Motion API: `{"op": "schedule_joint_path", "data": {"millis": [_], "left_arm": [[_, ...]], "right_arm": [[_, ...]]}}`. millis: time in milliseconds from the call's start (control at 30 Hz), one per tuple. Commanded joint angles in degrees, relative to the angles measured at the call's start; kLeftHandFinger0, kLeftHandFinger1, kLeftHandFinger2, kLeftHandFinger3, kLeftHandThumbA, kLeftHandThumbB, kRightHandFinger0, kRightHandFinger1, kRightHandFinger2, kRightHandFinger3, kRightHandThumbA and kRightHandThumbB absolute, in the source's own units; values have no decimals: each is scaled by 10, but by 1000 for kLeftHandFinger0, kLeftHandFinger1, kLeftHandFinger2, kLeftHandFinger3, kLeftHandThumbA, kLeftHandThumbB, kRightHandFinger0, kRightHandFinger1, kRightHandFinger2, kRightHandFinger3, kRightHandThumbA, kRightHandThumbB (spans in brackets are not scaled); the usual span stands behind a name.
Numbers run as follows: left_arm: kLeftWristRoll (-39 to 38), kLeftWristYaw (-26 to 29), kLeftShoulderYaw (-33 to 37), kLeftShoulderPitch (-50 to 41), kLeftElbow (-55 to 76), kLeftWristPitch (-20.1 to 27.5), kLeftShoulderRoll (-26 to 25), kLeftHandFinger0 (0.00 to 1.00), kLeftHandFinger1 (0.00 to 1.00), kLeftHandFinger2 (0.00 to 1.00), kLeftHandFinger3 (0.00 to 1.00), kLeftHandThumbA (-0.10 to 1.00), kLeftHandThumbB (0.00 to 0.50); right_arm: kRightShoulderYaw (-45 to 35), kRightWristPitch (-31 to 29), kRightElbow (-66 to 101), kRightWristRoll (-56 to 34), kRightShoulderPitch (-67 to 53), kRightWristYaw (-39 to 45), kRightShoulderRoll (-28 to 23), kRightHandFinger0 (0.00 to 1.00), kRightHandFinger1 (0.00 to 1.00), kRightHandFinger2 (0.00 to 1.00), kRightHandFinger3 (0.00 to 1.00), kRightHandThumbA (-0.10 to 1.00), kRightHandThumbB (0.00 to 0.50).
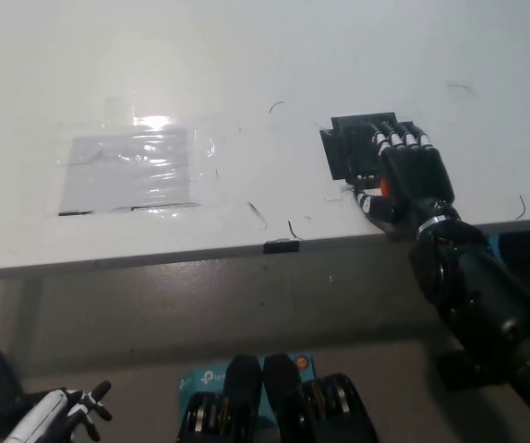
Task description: The robot uses right hand to squeeze a small tennis ball placed on the black area of the table
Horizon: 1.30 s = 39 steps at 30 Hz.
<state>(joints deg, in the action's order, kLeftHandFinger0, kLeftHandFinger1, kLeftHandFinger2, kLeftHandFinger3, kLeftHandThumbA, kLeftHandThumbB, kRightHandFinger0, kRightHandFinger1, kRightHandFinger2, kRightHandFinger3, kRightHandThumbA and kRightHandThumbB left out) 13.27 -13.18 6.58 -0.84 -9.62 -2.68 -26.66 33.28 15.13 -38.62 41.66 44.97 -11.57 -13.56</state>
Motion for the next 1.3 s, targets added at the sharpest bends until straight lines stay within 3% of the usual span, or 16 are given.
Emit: {"op": "schedule_joint_path", "data": {"millis": [0, 133, 267, 333, 500, 600, 667, 767, 800, 833, 867, 933, 967, 1067, 1133, 1267], "left_arm": [[3, -2, -4, 0, 12, 1, -10, 166, 150, 358, 467, 1000, 492], [1, 2, -8, -5, 3, 9, -11, 176, 145, 349, 472, 1000, 500], [-2, 4, -12, -11, 3, 7, -11, 187, 169, 364, 438, 1000, 484], [-2, 2, -13, -11, 3, 6, -12, 208, 184, 387, 488, 1000, 495], [-3, 4, -14, -12, 1, 6, -9, 207, 185, 393, 483, 1000, 500], [-4, 6, -17, -14, 0, 10, -9, 192, 171, 379, 473, 1000, 500], [-7, 3, -18, -14, 3, 10, -9, 204, 190, 394, 465, 1000, 500], [-6, 3, -18, -10, 1, 9, -8, 221, 215, 410, 478, 1000, 500], [-4, 6, -17, -9, -1, 13, -7, 222, 217, 414, 484, 1000, 490], [1, 7, -14, -7, -4, 18, -9, 235, 236, 440, 502, 1000, 484], [2, 8, -13, -7, -5, 18, -8, 237, 237, 442, 503, 1000, 485], [2, 11, -14, -5, -12, 20, -7, 225, 208, 423, 490, 1000, 493], [3, 11, -13, -6, -10, 18, -7, 223, 207, 433, 488, 1000, 498], [1, 11, -14, -11, -7, 16, -5, 202, 184, 402, 463, 1000, 483], [1, 13, -15, -10, -9, 19, -4, 205, 193, 395, 446, 1000, 491], [-1, 13, -16, -10, -5, 16, -3, 226, 215, 400, 460, 1000, 490]], "right_arm": [[-24, 12, 49, 0, 8, 23, -4, 1000, 1000, 1000, 1000, 952, 500], [-39, 17, 116, 8, 4, 42, -23, 1000, 1000, 1000, 1000, 991, 500], [-63, 31, 173, 5, -2, 71, -33, 1000, 1000, 1000, 1000, 946, 500], [-70, 49, 217, 13, -3, 101, -50, 1000, 1000, 1000, 1000, 957, 500], [-124, 51, 335, -22, -34, 142, -93, 1000, 1000, 1000, 1000, 857, 496], [-167, 46, 410, -53, -81, 160, -117, 1000, 1000, 1000, 1000, 788, 425], [-206, 42, 476, -73, -133, 150, -120, 1000, 1000, 1000, 1000, 498, 338], [-239, 57, 521, -81, -172, 148, -110, 998, 1000, 1000, 1000, 408, 261], [-276, 63, 553, -113, -210, 136, -89, 905, 1000, 1000, 1000, 340, 215], [-324, 31, 573, -159, -275, 95, -57, 589, 885, 1000, 1000, 228, 168], [-333, 26, 576, -161, -283, 96, -51, 516, 799, 1000, 1000, 220, 166], [-378, -30, 565, -206, -342, 61, -10, 299, 505, 1000, 963, 115, 170], [-401, -70, 547, -235, -373, 42, 14, 204, 376, 856, 899, 53, 160], [-439, -180, 464, -291, -438, 18, 54, 201, 349, 656, 822, -13, 149], [-455, -199, 438, -309, -452, 19, 73, 197, 312, 514, 784, -15, 149], [-475, -283, 336, -330, -471, 10, 94, 169, 277, 513, 731, -49, 162]]}}
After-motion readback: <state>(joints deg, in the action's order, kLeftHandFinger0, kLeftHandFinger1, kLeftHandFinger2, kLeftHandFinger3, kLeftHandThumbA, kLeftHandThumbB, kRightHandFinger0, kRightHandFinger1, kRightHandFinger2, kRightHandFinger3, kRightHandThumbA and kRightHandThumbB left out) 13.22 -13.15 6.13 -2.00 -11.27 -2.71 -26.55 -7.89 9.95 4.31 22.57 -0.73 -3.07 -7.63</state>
